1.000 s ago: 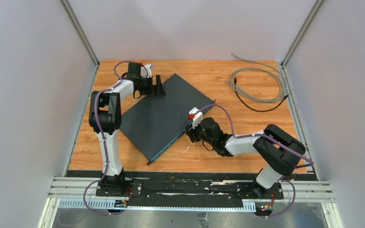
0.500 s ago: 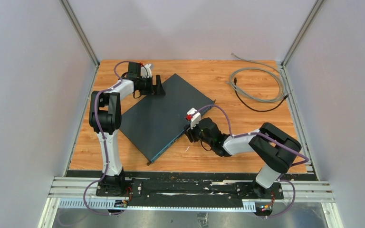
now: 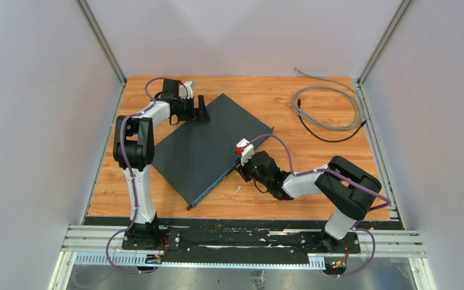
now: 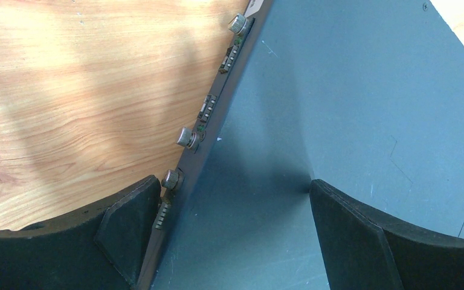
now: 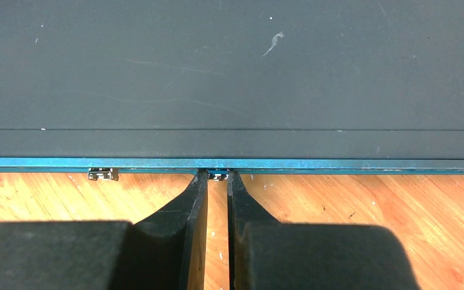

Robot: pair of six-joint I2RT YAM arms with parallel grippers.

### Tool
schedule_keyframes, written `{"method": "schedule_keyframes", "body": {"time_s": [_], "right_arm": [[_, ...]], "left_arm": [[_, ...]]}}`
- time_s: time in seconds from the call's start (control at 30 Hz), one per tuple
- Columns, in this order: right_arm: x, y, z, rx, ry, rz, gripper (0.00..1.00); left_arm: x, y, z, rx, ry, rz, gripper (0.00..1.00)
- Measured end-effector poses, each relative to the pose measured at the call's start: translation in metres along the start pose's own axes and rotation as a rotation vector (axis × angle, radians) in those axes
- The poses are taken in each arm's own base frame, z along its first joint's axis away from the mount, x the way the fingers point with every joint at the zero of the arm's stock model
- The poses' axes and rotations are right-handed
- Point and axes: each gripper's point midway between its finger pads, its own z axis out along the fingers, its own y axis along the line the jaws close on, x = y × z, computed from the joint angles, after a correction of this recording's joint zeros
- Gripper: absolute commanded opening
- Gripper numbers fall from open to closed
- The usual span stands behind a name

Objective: Pull the plug off the socket

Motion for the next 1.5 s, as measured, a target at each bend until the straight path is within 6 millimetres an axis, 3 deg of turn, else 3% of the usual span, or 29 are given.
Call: {"method": "schedule_keyframes", "body": {"time_s": [0.57, 1.0, 1.23, 1.27, 1.4, 1.5], "right_arm": [[0.010, -0.001, -0.010, 0.030, 0.079, 0.077, 0.00], [0.028, 0.003, -0.024, -0.035, -0.143, -0.030, 0.00], [0.034, 0.004, -0.037, -0.045, -0.154, -0.028, 0.00], [0.034, 0.004, -0.040, -0.045, -0.155, -0.029, 0.02], [0.030, 0.002, -0.046, -0.033, -0.150, -0.018, 0.39], [0.023, 0.000, -0.052, -0.022, -0.142, -0.012, 0.56]], "left_arm": [[0.000, 0.000, 0.000, 0.000, 0.000, -0.004, 0.93], [0.000, 0.000, 0.000, 0.000, 0.000, -0.007, 0.93], [0.000, 0.000, 0.000, 0.000, 0.000, -0.007, 0.93], [0.000, 0.000, 0.000, 0.000, 0.000, -0.007, 0.93], [0.000, 0.000, 0.000, 0.000, 0.000, -0.007, 0.93], [0.000, 0.000, 0.000, 0.001, 0.000, -0.008, 0.93]]}}
